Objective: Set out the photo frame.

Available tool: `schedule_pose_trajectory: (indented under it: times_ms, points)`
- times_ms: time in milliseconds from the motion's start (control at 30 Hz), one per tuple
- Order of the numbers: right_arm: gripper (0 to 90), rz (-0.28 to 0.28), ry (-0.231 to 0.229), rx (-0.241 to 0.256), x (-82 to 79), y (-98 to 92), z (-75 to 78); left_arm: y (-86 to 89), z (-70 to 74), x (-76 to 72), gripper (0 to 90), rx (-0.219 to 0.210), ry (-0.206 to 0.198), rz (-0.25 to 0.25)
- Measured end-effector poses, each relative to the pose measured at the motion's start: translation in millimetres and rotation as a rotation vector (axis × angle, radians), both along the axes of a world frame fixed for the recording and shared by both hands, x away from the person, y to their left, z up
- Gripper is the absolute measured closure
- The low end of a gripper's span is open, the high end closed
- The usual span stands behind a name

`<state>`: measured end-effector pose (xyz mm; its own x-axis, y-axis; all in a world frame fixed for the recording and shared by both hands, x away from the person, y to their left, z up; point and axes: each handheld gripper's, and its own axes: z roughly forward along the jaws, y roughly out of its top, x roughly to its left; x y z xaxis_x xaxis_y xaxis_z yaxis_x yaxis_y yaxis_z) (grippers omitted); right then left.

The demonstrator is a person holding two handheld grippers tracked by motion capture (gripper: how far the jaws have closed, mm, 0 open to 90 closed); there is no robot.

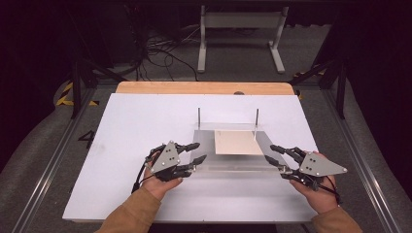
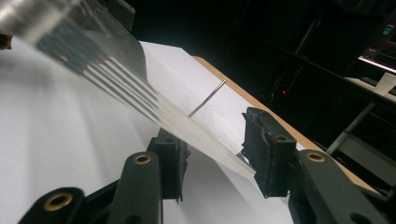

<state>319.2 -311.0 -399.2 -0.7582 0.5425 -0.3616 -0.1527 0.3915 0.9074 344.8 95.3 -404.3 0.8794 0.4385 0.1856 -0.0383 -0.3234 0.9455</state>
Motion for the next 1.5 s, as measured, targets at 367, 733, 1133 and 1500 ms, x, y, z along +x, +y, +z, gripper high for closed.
schedule_pose_trajectory:
  times_ms: [367,733,1133,1500]
  points:
    - [60.2,-0.044,-0.087,0.026,1.0,5.1,16.2,2.8,16.8,0.1,56.8,-0.050,-0.039,0.036]
    - [62.0,-0.094,-0.195,0.024,-0.5,12.0,36.7,6.7,38.5,-1.9,61.0,-0.113,-0.105,0.068]
    - [62.3,-0.098,-0.197,0.044,-8.0,17.3,50.9,11.9,51.4,-8.2,62.4,-0.128,-0.123,0.083]
    - [62.4,-0.061,-0.196,0.085,-20.7,32.3,70.0,30.8,67.1,-17.2,63.5,-0.171,-0.123,0.082]
